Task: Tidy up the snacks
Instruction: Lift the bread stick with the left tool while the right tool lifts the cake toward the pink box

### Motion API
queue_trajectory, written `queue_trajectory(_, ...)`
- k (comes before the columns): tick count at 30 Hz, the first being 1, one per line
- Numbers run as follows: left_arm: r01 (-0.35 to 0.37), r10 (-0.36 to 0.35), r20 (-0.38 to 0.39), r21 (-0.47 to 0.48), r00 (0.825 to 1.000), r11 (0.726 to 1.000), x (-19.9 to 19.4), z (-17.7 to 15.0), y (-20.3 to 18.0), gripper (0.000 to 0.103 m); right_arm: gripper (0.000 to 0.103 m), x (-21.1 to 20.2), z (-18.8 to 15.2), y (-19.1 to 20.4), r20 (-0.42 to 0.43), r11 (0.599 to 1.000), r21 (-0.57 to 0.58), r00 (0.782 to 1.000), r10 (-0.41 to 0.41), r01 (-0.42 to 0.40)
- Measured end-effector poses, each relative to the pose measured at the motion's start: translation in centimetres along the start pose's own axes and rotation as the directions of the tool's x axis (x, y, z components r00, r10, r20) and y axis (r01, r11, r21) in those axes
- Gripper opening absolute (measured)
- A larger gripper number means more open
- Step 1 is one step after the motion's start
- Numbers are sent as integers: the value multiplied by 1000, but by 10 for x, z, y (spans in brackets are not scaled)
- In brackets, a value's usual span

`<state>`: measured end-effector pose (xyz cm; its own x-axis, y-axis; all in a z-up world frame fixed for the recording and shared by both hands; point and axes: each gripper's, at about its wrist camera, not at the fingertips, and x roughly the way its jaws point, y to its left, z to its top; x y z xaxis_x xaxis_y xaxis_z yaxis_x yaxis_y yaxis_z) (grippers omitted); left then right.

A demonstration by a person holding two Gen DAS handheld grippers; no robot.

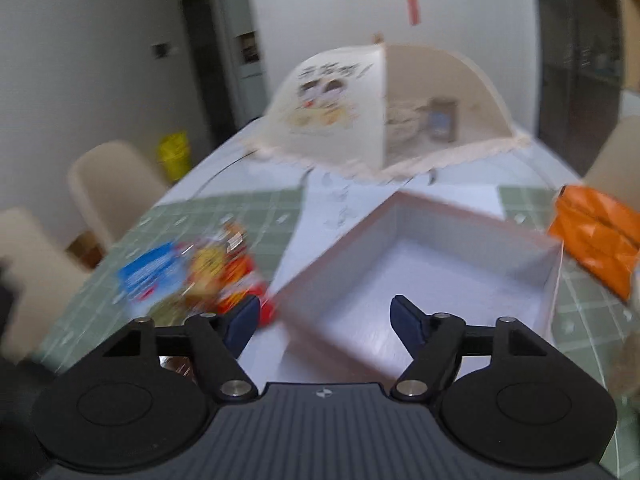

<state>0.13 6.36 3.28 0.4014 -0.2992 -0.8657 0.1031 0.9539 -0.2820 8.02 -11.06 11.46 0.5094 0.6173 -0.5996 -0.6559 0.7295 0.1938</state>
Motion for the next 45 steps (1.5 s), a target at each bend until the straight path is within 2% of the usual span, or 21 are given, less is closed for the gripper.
queue_trajectory(2,-5,5,1,0,1000,1000,0,-1,-2,36,73,-6,-18,4,-53,999,-32,999,4,-5)
queue_trajectory(4,-17,17,-1,0,1000,1000,0,-2,-4,36,73,1,-33,7,-84,997,-61,995,-51,46)
queue_trajectory(6,-25,25,-6,2,1000,1000,-1,-3,-5,36,73,13,-42,5,-107,992,-36,987,-122,119)
queue_trajectory(10,-18,18,-29,1,999,1000,2,-5,-5,38,76,33,-46,-6,-102,985,22,980,-171,174)
queue_trajectory(14,-16,16,-21,19,1000,1000,2,-7,-6,37,75,24,-53,-1,-131,987,43,980,-147,154)
queue_trajectory(19,1,1,-27,84,1000,997,2,-13,-13,37,75,-12,-71,-2,-179,981,189,984,0,34)
queue_trajectory(20,10,-8,-30,87,1000,996,1,-15,-14,37,75,-17,-73,-1,-173,980,196,985,3,31)
queue_trajectory(24,24,-19,-58,92,998,995,0,-19,-16,36,75,-15,-74,12,-156,988,76,980,-124,137)
queue_trajectory(25,24,-18,-67,88,998,996,1,-18,-17,36,75,-10,-74,13,-160,988,56,978,-131,142)
queue_trajectory(27,31,-23,-87,98,996,995,2,-14,-16,35,75,2,-75,15,-222,991,46,969,-111,124)
queue_trajectory(31,51,-34,-108,151,994,987,1,-10,-8,35,75,-3,-84,19,-225,983,109,967,-119,146)
queue_trajectory(35,110,-82,-133,217,988,970,-2,-6,10,35,76,-12,-99,26,-221,933,257,955,-198,252)
queue_trajectory(37,126,-91,-142,259,986,958,-6,-6,22,34,78,-14,-106,35,-223,894,321,942,-250,313)
queue_trajectory(40,140,-97,-154,303,983,943,-18,-10,47,35,88,-10,-111,57,-242,815,430,919,-311,389)
queue_trajectory(43,182,-131,-179,307,975,934,-28,-13,74,34,89,2,-104,85,-276,763,490,905,-323,422)
queue_trajectory(45,209,-148,-201,330,968,920,-31,-13,84,34,89,9,-99,100,-288,744,525,909,-302,413)
